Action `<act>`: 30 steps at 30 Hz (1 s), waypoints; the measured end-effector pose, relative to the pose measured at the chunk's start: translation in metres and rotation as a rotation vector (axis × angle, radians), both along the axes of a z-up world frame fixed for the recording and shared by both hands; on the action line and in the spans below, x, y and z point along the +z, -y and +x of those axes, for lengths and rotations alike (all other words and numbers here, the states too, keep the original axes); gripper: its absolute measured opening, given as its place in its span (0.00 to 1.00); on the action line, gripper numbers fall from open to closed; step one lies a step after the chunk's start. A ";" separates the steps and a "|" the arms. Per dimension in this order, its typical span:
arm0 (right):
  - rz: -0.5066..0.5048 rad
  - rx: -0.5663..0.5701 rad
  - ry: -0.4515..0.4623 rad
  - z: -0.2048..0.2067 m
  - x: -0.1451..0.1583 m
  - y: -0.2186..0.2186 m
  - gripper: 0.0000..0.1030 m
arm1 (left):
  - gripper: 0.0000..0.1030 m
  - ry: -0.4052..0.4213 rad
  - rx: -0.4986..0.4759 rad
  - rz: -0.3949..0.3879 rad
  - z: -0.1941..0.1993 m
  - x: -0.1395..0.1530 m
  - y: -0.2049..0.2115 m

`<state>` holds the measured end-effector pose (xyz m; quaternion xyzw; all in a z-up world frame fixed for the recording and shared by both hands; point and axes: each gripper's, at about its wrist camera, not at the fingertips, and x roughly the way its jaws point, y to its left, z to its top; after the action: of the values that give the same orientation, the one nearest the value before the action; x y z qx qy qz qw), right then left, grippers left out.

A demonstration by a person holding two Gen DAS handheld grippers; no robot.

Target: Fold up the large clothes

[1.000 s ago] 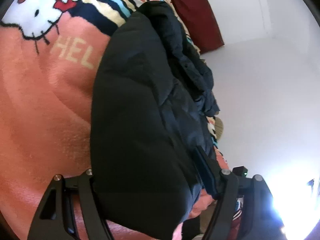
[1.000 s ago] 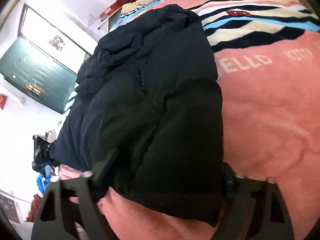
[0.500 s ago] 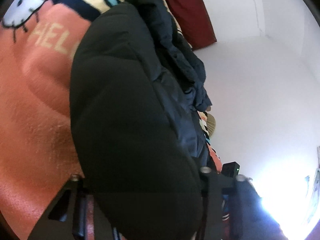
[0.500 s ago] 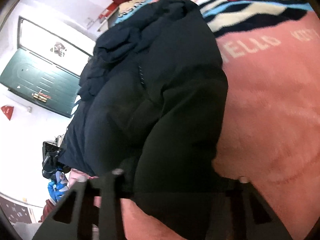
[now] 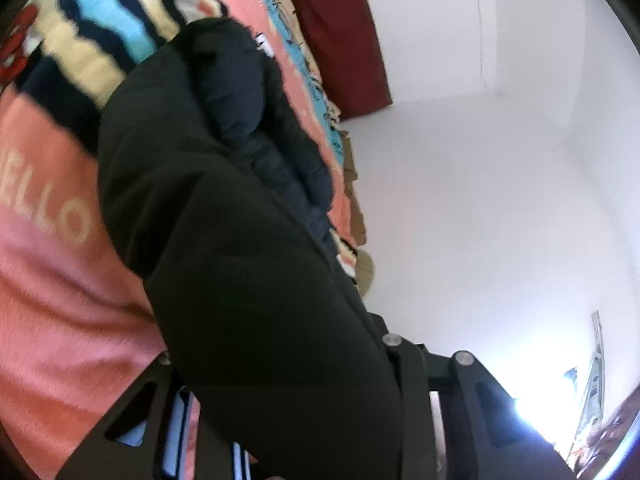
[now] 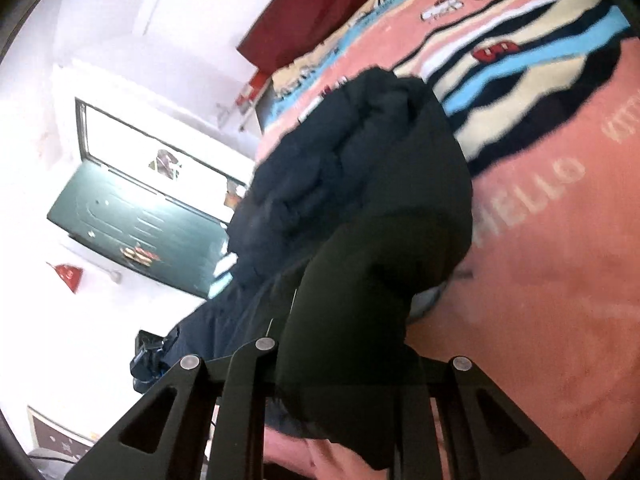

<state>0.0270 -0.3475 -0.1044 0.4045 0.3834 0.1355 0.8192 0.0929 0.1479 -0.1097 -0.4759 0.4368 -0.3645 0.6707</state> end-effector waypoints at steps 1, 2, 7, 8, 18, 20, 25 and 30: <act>0.011 -0.007 0.014 0.004 0.005 0.003 0.17 | 0.26 0.003 0.004 -0.005 0.003 0.004 0.000; 0.022 -0.012 0.026 0.009 0.009 0.006 0.17 | 0.26 0.002 0.013 -0.026 0.009 0.009 0.001; 0.082 -0.032 0.059 0.034 0.023 0.021 0.17 | 0.26 -0.017 0.037 -0.101 0.027 0.021 -0.008; 0.091 -0.035 0.063 0.038 0.025 0.022 0.17 | 0.26 -0.019 0.043 -0.110 0.033 0.024 -0.007; 0.163 -0.052 0.094 0.083 0.044 0.038 0.17 | 0.26 -0.040 0.087 -0.168 0.081 0.040 -0.001; 0.167 -0.060 0.091 0.093 0.045 0.040 0.17 | 0.26 -0.048 0.085 -0.180 0.090 0.042 -0.001; 0.188 -0.084 0.085 0.112 0.047 0.043 0.17 | 0.26 -0.080 0.101 -0.218 0.112 0.040 0.004; 0.229 -0.117 0.081 0.132 0.045 0.049 0.21 | 0.26 -0.105 0.123 -0.238 0.136 0.045 0.011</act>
<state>0.1589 -0.3962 -0.0595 0.5111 0.3080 0.1466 0.7889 0.2292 0.1373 -0.0650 -0.5964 0.3951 -0.3464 0.6067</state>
